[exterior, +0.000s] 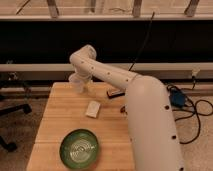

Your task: Place the ceramic cup in the ceramic bowl

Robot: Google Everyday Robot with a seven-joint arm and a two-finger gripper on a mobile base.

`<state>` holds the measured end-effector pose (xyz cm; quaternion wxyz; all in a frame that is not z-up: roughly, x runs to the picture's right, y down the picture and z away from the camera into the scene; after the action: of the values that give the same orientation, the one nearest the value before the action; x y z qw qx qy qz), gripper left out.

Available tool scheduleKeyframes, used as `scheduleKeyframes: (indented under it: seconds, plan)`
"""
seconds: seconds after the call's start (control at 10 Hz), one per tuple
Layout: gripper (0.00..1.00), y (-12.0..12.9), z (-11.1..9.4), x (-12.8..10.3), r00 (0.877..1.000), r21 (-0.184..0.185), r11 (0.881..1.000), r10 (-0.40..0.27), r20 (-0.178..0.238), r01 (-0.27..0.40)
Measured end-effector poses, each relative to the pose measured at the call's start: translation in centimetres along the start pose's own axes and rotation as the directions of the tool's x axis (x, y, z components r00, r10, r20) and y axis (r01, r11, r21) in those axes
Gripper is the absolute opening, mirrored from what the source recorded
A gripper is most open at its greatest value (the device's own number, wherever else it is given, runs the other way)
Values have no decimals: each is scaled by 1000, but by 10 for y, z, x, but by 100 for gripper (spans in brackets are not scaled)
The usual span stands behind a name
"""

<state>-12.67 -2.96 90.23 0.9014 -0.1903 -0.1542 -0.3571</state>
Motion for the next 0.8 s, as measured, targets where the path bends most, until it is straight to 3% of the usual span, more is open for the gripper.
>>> scheduleKeyframes:
  seconds: [0.5,0.6,0.8]
  plan:
    - [78,-1,26,2,1000,-49,999,-3,9,3]
    - [72,0,31,3,1000,-59,998,0,11,1]
    - [49,0,36,2,1000,-68,998,2,20,-1]
